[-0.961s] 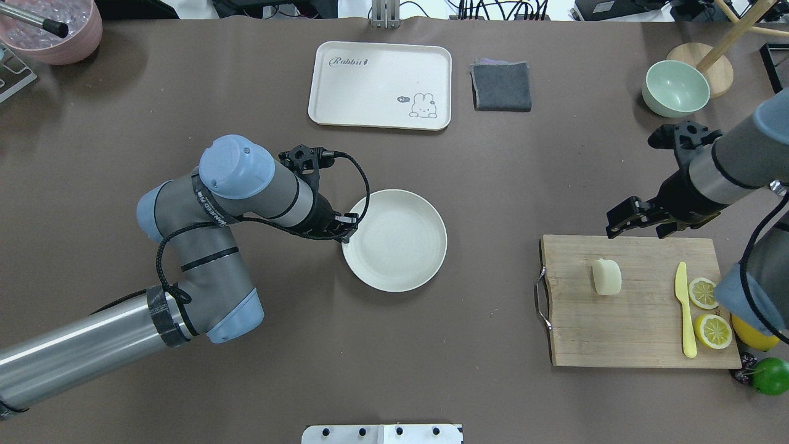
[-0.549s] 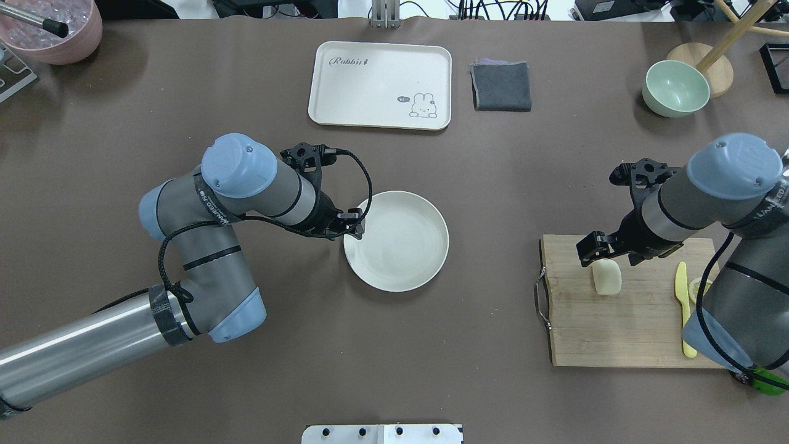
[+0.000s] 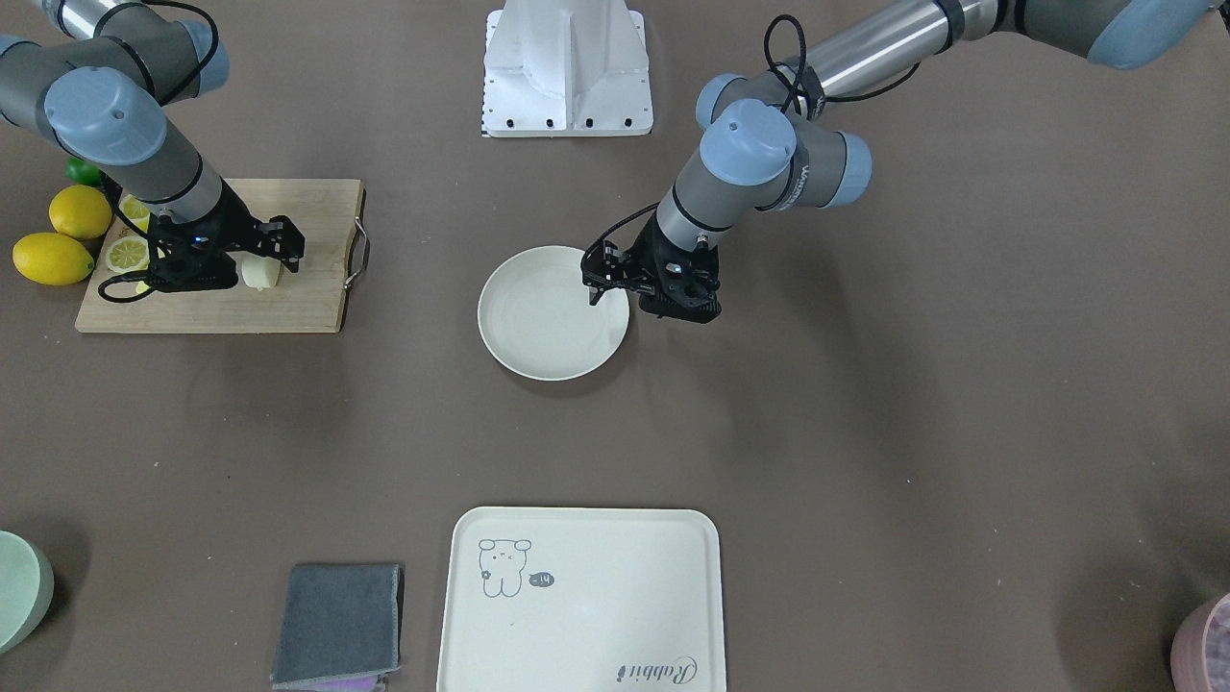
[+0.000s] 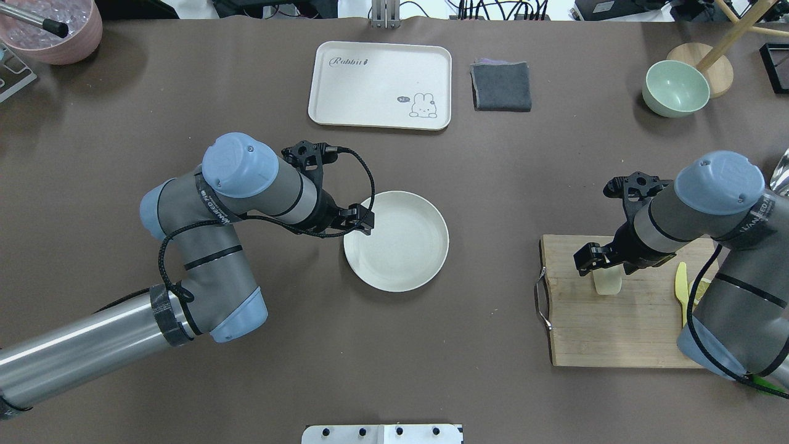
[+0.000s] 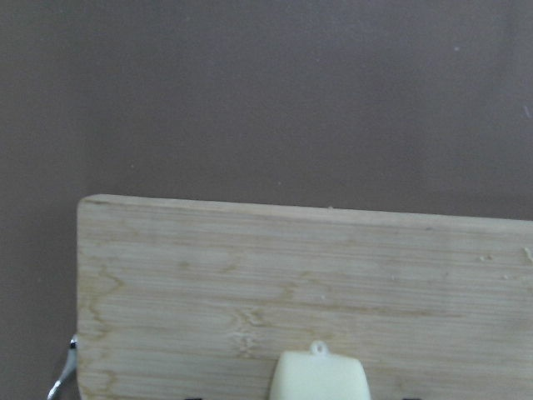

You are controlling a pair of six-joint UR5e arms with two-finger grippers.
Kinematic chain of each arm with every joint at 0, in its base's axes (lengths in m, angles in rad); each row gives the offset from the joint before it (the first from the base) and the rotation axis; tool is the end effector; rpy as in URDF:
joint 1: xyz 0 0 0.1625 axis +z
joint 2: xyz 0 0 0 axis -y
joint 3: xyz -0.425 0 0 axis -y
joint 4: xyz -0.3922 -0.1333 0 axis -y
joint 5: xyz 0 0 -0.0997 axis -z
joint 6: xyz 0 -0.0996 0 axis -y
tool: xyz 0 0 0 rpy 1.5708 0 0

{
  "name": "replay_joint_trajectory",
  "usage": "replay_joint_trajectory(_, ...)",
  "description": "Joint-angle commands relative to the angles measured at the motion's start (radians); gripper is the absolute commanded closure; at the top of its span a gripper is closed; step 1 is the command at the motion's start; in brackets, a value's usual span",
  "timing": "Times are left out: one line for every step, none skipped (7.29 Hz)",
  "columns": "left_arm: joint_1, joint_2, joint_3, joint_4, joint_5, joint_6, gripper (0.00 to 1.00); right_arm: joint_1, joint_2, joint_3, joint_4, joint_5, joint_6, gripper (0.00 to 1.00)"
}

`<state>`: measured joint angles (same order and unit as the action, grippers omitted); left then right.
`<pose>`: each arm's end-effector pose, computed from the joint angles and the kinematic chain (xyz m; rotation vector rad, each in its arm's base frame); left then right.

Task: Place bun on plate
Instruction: 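Lower the right gripper onto the cream bun on the cutting board and grasp it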

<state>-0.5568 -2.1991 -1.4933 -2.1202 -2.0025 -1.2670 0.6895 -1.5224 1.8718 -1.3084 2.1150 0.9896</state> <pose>0.5542 -0.4529 0.2532 0.0995 1.1420 0.0127 -0.3489 -0.3936 0.4652 -0.0701 -0.7919 -0.0639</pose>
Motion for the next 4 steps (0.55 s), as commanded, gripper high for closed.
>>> replay_joint_trajectory(0.000, 0.001, -0.001, 0.000, 0.001, 0.000, 0.02, -0.001, 0.002, -0.002, 0.003, 0.007, 0.000, 0.62)
replay_joint_trajectory(0.000, 0.001, -0.001, -0.001, 0.001, -0.002, 0.02, 0.001, -0.001, -0.003, 0.003, 0.008, -0.009, 0.66)
replay_joint_trajectory(0.000, 0.001, -0.001, -0.001, 0.001, -0.002, 0.02, 0.001, -0.001, -0.002, 0.003, 0.010, -0.009, 0.66)
replay_joint_trajectory(0.000, 0.001, -0.001, -0.001, 0.001, -0.002, 0.02, 0.014, 0.010, 0.016, -0.008, 0.022, -0.008, 0.66)
